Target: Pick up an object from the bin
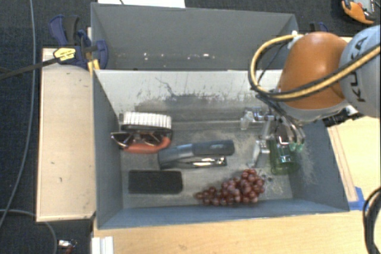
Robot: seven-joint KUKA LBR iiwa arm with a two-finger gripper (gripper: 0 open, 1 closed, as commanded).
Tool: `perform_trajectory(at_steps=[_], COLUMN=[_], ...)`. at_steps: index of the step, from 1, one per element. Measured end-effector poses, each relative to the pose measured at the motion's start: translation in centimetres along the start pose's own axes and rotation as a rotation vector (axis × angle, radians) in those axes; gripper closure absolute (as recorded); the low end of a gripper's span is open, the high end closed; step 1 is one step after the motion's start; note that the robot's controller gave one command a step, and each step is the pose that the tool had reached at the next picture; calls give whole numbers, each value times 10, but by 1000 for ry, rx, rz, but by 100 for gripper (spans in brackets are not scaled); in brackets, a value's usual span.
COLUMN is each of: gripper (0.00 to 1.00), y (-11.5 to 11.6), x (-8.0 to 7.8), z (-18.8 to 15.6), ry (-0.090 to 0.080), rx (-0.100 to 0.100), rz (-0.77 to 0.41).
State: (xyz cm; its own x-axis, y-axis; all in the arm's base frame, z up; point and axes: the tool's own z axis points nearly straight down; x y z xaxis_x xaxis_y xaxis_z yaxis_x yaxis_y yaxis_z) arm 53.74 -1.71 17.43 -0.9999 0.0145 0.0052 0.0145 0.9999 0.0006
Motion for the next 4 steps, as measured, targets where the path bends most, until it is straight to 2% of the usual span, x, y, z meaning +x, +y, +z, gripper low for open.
perform_trajectory(at_steps=[1, 2, 3, 4], gripper=[0, 0, 0, 0], y=[0, 119, 89, 113], x=[-2, -25, -13, -18], z=[-4, 107, 23, 97], ry=[-8, 2, -18, 7], rx=[0, 2, 4, -1], rz=[-1, 14, -131, -2])
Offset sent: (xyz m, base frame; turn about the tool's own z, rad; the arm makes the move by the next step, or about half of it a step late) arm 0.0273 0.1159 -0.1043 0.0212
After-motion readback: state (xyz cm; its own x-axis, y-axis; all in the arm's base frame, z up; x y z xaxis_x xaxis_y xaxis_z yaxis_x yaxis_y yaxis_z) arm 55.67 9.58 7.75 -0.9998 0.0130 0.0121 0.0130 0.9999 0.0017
